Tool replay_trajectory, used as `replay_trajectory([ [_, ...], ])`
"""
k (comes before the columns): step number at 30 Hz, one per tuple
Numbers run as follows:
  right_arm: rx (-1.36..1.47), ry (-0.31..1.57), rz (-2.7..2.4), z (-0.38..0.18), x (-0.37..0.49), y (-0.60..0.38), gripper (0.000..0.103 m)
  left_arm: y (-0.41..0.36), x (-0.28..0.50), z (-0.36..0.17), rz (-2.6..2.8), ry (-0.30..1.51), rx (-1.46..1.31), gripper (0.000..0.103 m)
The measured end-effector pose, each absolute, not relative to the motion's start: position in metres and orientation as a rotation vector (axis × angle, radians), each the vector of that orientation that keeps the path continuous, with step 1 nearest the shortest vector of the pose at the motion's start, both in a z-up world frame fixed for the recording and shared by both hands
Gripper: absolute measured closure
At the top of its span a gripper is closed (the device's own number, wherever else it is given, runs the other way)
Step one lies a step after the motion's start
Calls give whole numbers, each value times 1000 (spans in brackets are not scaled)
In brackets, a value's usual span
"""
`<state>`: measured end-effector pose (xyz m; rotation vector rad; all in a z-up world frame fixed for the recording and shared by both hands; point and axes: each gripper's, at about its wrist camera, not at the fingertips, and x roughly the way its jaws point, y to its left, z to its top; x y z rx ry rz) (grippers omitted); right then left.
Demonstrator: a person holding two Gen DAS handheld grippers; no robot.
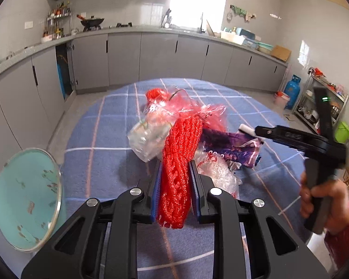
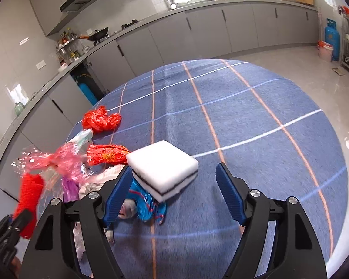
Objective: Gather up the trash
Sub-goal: 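Reach to the pile and grasp the red mesh net with the left tool, then grasp the white sponge with the right tool while the left tool holds the mesh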
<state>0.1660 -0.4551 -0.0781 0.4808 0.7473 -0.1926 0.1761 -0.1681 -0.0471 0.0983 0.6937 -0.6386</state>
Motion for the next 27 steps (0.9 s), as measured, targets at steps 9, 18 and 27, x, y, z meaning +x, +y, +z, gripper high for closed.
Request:
replay_trajectory([
  [9,469,795,-145,-90,183,-454,40,-147,166,-24,-684,641,95,80],
  [18,441,734,-210,-70,162,-450,47,-126,159,-10,-692,590,47,80],
  [27,327,531,-231,-8,129,-404,47,-89,178,-14,-491,599,-22,80],
])
